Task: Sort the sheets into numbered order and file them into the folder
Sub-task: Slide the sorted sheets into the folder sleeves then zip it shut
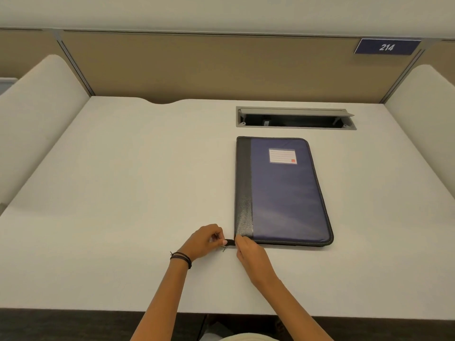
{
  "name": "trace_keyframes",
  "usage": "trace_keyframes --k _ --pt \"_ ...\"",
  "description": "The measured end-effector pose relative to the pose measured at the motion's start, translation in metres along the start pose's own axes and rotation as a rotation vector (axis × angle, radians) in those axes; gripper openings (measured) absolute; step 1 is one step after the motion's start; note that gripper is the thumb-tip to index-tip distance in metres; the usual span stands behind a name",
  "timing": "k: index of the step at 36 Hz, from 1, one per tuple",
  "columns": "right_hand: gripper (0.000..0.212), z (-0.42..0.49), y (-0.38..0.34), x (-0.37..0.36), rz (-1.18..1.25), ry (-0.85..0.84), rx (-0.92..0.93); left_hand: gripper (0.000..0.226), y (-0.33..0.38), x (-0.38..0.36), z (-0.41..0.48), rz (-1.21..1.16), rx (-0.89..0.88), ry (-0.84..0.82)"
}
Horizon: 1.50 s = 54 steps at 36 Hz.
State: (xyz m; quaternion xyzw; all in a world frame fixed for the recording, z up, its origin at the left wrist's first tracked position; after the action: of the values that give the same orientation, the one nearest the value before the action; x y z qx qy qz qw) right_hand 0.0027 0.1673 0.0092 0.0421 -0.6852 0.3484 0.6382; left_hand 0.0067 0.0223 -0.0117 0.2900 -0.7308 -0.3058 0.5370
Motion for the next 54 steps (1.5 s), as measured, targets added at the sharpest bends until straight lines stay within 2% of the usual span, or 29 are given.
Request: trace_keyframes --k 3,6,11,16,18,21,29,33,36,39,41,48,51,54 --pt "0.044 -0.001 0.0 0.0 -0.008 0.014 -0.019 0.025 0.003 0.0 0.0 0.005 -0.007 -0.009" --pt "0.036 -0.003 0.002 -0.001 0.068 0.033 -0.041 0.025 0.004 -0.001 -0.001 0.018 -0.007 -0.013" --pt "0.004 -0.014 0.013 0.005 0.254 -0.036 -0.217 0.025 0.004 -0.002 -0.004 0.065 0.019 0.019" --pt "0.007 -0.023 0.024 0.008 0.496 0.041 -0.452 0.004 0.01 -0.006 -0.002 0.082 0.022 0.036" --pt "0.007 -0.024 0.025 0.009 0.508 0.057 -0.477 0.016 0.013 -0.007 -0.001 0.118 0.016 0.049" --pt "0.012 -0.026 0.023 0.005 0.478 0.058 -0.476 0.027 0.017 -0.008 0.0 0.181 0.0 0.084" --pt "0.012 -0.02 0.015 -0.004 0.396 -0.016 -0.444 0.022 0.024 -0.01 0.0 0.208 -0.13 0.168" --pt "0.02 -0.017 0.008 -0.007 0.331 -0.069 -0.409 0.018 0.027 -0.013 0.001 0.228 -0.194 0.134" --pt "0.024 -0.014 0.005 -0.008 0.209 -0.104 -0.365 0.027 0.025 -0.013 -0.001 0.222 -0.197 0.106" --pt "0.024 -0.01 0.004 -0.005 0.137 -0.052 -0.324 0.045 0.021 -0.01 -0.004 0.209 -0.202 0.12" --pt "0.031 -0.009 0.003 -0.003 0.096 0.015 -0.302 0.044 0.022 -0.01 -0.005 0.194 -0.214 0.125" --pt "0.058 -0.008 -0.001 0.001 0.055 0.042 -0.26 0.04 0.021 -0.011 -0.005 0.163 -0.226 0.144" --pt "0.048 -0.01 -0.002 0.005 0.086 0.047 -0.255 0.028 0.02 -0.012 -0.005 0.142 -0.206 0.136" --pt "0.031 -0.013 0.003 0.0 0.134 0.061 -0.3 0.026 0.021 -0.01 -0.004 0.12 -0.202 0.112"
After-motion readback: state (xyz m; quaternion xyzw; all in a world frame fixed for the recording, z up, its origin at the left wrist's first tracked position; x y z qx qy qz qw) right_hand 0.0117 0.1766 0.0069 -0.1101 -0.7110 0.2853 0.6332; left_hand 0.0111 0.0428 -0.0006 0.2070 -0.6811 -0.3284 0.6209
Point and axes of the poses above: each hand's wrist, its own z-axis towards the middle knuckle, its own x-axis out of the back of the hand, y = z × x, the point moved 6 cm from there along z, towards the middle knuckle, and after that the axes turned 4 degrees about -x, right-handed, at the moved point
